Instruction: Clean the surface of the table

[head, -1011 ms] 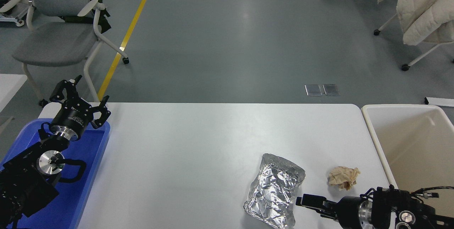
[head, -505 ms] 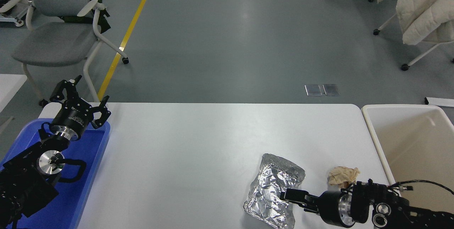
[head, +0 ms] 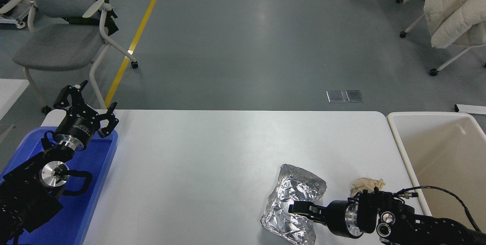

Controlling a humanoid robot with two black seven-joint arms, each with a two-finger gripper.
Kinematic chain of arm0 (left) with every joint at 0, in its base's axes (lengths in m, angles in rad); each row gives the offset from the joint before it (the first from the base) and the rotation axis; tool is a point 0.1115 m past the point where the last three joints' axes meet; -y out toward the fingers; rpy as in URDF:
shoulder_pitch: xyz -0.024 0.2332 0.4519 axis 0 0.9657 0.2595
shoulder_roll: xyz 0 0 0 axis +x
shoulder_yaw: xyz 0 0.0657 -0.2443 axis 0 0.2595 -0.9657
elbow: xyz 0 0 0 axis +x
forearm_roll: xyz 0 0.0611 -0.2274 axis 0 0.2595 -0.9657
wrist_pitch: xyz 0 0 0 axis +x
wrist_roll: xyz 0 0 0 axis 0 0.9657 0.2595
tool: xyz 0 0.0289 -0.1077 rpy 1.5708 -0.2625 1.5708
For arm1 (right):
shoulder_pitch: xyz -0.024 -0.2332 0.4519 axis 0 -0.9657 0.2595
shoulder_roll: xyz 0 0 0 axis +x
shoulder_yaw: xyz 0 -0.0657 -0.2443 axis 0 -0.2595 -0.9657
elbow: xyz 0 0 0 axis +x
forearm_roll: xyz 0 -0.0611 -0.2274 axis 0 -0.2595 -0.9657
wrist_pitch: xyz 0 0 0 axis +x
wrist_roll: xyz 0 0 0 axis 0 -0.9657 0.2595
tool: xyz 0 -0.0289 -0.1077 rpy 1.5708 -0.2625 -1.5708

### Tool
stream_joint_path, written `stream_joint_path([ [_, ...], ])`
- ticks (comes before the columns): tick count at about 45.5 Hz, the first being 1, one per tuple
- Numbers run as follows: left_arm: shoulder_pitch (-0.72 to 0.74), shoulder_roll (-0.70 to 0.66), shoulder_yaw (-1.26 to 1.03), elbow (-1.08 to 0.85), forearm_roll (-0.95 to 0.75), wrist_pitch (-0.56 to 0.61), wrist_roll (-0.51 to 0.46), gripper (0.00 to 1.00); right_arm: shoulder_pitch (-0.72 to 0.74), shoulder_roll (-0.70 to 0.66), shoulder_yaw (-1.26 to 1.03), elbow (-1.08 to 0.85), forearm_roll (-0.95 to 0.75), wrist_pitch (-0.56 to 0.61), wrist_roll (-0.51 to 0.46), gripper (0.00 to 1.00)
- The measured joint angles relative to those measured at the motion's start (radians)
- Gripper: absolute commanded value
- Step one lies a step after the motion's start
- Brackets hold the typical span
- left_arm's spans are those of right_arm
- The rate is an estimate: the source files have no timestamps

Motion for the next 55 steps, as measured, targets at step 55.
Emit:
stream_joint_path([
  [55, 0.000, 0.000, 0.000, 0.000, 0.000, 0.000, 0.000, 1.00, 0.071, -0.232, 0.006, 0.103, 0.025, 0.078, 0.004, 0.00],
])
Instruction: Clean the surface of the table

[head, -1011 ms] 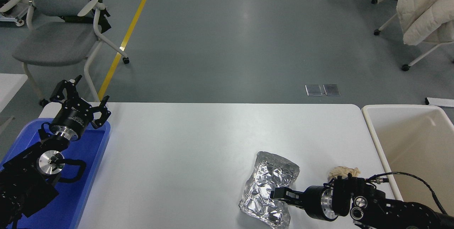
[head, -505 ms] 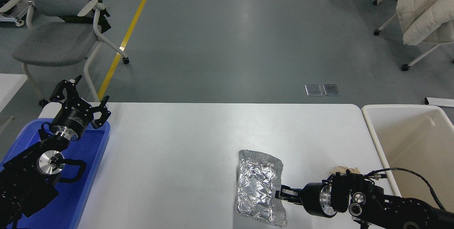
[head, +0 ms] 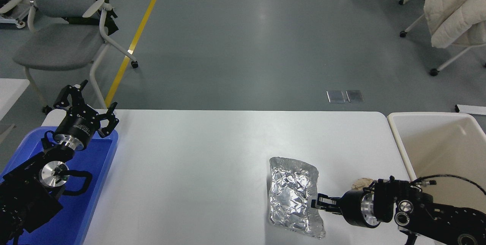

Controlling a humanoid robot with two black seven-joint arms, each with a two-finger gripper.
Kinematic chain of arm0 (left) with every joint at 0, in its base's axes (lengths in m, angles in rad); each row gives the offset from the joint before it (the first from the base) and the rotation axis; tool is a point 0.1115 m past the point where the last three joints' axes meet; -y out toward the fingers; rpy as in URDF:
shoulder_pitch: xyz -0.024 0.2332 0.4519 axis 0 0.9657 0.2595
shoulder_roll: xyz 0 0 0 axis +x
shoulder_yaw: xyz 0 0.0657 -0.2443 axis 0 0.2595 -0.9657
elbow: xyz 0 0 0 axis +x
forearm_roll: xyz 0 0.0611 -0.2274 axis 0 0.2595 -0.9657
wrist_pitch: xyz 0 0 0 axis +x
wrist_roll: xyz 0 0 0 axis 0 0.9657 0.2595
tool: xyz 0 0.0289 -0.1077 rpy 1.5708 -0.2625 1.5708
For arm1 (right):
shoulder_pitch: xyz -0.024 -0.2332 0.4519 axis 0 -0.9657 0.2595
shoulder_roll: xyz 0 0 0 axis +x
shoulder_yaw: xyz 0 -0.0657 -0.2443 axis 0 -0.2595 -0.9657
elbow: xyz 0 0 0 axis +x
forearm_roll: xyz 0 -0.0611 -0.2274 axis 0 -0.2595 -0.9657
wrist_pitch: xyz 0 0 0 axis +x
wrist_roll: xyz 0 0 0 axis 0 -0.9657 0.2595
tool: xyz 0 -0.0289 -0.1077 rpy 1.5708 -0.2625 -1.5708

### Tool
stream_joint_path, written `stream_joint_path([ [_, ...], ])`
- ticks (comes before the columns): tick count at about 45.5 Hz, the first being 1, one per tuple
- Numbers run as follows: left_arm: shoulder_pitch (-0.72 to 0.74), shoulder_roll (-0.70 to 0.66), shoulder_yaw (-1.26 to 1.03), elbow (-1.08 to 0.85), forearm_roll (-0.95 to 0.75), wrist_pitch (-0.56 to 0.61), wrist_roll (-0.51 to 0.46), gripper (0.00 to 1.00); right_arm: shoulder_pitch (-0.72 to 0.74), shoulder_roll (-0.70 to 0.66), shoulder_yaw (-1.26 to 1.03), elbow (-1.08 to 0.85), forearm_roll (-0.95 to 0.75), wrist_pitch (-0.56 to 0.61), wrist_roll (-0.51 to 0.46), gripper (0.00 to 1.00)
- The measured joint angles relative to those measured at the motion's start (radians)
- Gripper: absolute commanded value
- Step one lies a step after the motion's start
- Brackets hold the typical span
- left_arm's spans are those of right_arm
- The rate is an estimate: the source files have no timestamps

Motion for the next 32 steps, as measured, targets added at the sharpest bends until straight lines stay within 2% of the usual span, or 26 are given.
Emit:
stream_joint_path([
  [14, 0.000, 0.000, 0.000, 0.000, 0.000, 0.000, 0.000, 1.00, 0.083, -0.318, 0.042, 0.110, 0.061, 0.139, 0.019, 0.00],
  [32, 0.000, 0.000, 0.000, 0.000, 0.000, 0.000, 0.001, 1.00, 0.303, -0.683, 0.069, 0.155, 0.181, 0.435, 0.043, 0.00],
])
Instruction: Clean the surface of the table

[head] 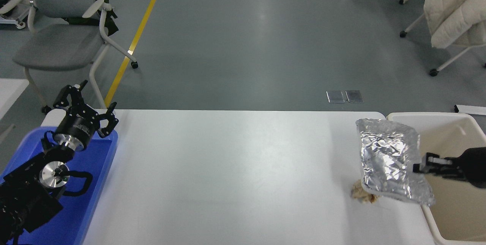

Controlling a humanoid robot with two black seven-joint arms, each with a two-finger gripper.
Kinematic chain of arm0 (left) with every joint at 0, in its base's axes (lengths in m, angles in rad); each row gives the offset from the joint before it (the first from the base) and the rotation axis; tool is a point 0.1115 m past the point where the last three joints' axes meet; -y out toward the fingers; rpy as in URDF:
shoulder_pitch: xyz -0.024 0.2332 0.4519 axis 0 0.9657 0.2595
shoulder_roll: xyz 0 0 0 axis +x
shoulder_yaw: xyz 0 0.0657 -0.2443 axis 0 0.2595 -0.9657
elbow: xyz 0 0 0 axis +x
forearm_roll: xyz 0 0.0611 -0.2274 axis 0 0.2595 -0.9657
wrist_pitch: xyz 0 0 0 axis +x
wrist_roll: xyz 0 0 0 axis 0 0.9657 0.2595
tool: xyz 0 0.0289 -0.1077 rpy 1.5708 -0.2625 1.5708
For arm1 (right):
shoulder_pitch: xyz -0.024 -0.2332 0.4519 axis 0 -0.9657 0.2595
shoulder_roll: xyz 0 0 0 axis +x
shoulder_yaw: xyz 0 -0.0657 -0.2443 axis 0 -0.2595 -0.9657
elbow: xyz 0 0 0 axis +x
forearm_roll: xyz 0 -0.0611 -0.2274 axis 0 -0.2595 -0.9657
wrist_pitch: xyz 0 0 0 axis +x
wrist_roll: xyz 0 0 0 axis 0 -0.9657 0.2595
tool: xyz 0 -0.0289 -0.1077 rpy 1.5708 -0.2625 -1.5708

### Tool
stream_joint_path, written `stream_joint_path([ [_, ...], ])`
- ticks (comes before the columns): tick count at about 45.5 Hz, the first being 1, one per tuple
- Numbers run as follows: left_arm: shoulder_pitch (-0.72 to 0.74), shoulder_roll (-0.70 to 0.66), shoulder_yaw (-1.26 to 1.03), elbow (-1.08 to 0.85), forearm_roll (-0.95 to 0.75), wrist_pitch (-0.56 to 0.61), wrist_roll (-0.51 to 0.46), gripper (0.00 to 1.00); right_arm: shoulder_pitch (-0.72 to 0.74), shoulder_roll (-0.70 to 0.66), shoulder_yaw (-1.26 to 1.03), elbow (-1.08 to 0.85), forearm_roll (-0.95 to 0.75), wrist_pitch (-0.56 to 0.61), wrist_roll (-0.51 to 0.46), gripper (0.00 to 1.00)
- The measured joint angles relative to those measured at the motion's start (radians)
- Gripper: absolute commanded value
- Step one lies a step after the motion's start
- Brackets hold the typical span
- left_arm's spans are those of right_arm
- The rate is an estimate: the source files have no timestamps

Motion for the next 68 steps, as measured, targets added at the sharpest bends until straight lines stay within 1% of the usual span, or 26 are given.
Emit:
stream_joint_path([
  [9, 0.000, 0.000, 0.000, 0.000, 0.000, 0.000, 0.000, 1.00, 0.105, -0.097, 0.001, -0.001, 0.022, 0.111, 0.002, 0.00],
  [17, 0.000, 0.000, 0.000, 0.000, 0.000, 0.000, 0.000, 1.00, 0.142, -0.123, -0.010, -0.031, 0.028, 0.147, 0.003, 0.00],
  [25, 0.000, 0.000, 0.000, 0.000, 0.000, 0.000, 0.000, 1.00, 0.156, -0.084, -0.035, -0.152, 0.034, 0.136, 0.002, 0.00],
  [32, 0.000, 0.000, 0.000, 0.000, 0.000, 0.000, 0.000, 1.00, 0.147, -0.015, -0.066, -0.305, 0.049, 0.065, 0.002, 0.00],
  [40, 0.000, 0.000, 0.000, 0.000, 0.000, 0.000, 0.000, 1.00, 0.074, 0.096, -0.090, -0.464, 0.108, -0.075, 0.000, 0.00],
  [48, 0.000, 0.000, 0.000, 0.000, 0.000, 0.000, 0.000, 1.00, -0.032, 0.259, -0.096, -0.650, 0.144, -0.209, 0.000, 0.00],
  [60, 0.000, 0.000, 0.000, 0.000, 0.000, 0.000, 0.000, 1.00, -0.166, 0.597, -0.089, -1.055, 0.164, -0.378, 0.002, 0.00],
  [68, 0.000, 0.000, 0.000, 0.000, 0.000, 0.000, 0.000, 1.00, -0.211, 0.777, -0.089, -1.267, 0.168, -0.484, 0.002, 0.00],
])
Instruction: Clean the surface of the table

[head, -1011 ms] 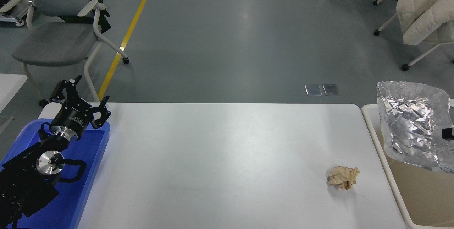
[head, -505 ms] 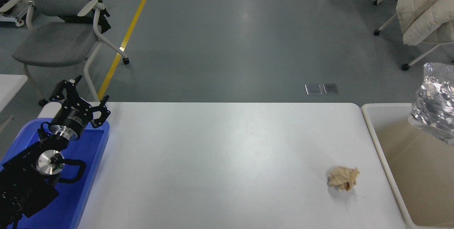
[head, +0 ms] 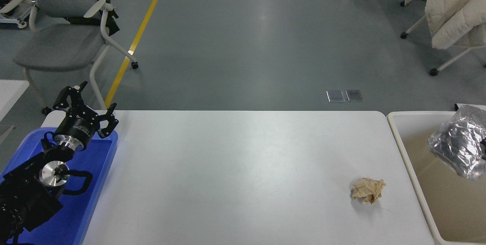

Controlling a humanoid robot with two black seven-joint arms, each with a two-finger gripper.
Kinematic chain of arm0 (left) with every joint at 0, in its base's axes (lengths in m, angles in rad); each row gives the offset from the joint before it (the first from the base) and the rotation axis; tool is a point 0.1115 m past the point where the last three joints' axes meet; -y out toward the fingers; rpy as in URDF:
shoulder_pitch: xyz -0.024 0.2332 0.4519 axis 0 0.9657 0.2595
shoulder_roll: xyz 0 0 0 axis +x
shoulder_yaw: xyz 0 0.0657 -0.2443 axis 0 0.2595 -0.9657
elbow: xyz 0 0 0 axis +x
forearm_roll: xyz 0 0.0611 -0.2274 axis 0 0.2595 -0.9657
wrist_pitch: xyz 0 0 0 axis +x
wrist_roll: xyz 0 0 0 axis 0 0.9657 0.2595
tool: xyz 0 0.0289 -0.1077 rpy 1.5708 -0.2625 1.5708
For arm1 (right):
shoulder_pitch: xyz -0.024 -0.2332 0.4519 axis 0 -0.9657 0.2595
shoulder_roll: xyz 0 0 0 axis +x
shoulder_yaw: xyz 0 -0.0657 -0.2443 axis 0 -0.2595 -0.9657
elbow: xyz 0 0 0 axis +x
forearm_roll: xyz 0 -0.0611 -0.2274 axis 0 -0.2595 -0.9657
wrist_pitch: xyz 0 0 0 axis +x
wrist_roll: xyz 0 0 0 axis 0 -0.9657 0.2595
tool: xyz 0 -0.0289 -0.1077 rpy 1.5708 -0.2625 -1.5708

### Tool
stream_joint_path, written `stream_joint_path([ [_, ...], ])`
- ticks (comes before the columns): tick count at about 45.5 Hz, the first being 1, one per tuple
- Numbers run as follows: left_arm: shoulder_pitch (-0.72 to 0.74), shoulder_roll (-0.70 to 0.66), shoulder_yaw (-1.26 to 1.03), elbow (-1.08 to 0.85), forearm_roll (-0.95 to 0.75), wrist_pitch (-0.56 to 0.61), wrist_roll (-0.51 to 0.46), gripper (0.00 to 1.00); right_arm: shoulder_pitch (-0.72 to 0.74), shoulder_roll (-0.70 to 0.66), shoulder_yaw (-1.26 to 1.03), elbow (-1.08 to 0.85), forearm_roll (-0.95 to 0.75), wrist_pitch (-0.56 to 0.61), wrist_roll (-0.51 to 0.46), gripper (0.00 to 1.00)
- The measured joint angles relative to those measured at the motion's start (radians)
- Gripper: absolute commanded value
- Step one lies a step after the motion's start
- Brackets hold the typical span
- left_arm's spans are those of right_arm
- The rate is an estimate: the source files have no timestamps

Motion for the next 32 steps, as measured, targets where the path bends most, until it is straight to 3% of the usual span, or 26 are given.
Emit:
stream_joint_path([
  [11, 0.000, 0.000, 0.000, 0.000, 0.000, 0.000, 0.000, 1.00, -0.044, 0.168, 0.002, -0.130, 0.033, -0.167, 0.001, 0.00],
  [30, 0.000, 0.000, 0.000, 0.000, 0.000, 0.000, 0.000, 1.00, -0.064, 0.307, -0.013, -0.213, 0.168, -0.269, 0.000, 0.01],
  [32, 0.000, 0.000, 0.000, 0.000, 0.000, 0.000, 0.000, 1.00, -0.064, 0.311, -0.014, -0.215, 0.172, -0.273, 0.000, 0.47],
])
